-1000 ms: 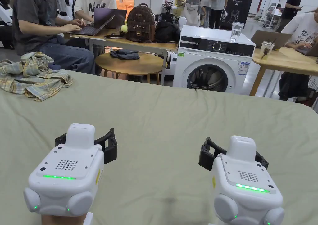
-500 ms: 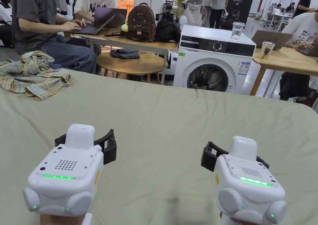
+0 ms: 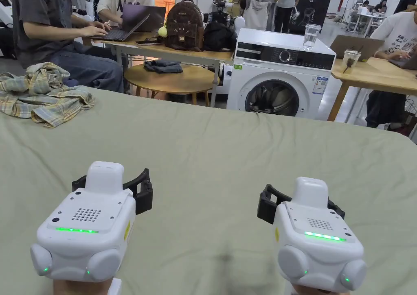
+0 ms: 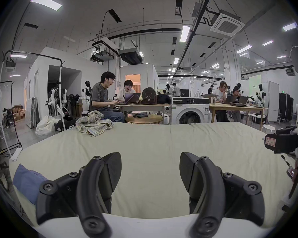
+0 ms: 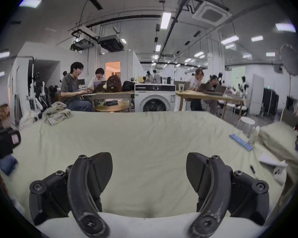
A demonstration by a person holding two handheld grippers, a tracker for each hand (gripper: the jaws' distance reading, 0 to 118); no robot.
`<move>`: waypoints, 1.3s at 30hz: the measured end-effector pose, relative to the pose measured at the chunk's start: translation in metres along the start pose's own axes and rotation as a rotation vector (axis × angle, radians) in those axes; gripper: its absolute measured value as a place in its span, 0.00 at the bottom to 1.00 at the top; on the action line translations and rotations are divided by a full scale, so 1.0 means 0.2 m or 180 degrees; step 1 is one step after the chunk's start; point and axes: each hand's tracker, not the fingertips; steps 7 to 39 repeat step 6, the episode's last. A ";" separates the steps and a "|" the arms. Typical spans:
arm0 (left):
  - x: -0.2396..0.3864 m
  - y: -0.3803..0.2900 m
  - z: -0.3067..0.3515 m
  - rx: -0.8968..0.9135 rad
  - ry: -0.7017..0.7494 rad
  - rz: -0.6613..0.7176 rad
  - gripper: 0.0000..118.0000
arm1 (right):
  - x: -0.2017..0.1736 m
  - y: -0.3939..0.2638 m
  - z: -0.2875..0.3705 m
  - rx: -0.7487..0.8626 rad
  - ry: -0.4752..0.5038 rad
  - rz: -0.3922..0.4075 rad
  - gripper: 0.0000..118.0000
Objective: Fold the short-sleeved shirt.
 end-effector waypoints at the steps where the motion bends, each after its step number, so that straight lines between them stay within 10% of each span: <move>1: 0.00 0.00 0.00 0.0000 -0.0001 0.0001 0.60 | -0.01 -0.01 -0.01 0.0001 -0.0069 0.0082 0.76; 5: 0.02 -0.01 0.00 0.0007 -0.0012 -0.0030 0.60 | -0.04 -0.06 -0.02 0.0198 -0.0082 0.0391 0.76; 39: 0.02 -0.01 0.00 0.0008 -0.0013 -0.0040 0.60 | -0.03 -0.07 -0.01 0.0192 -0.0029 0.0362 0.76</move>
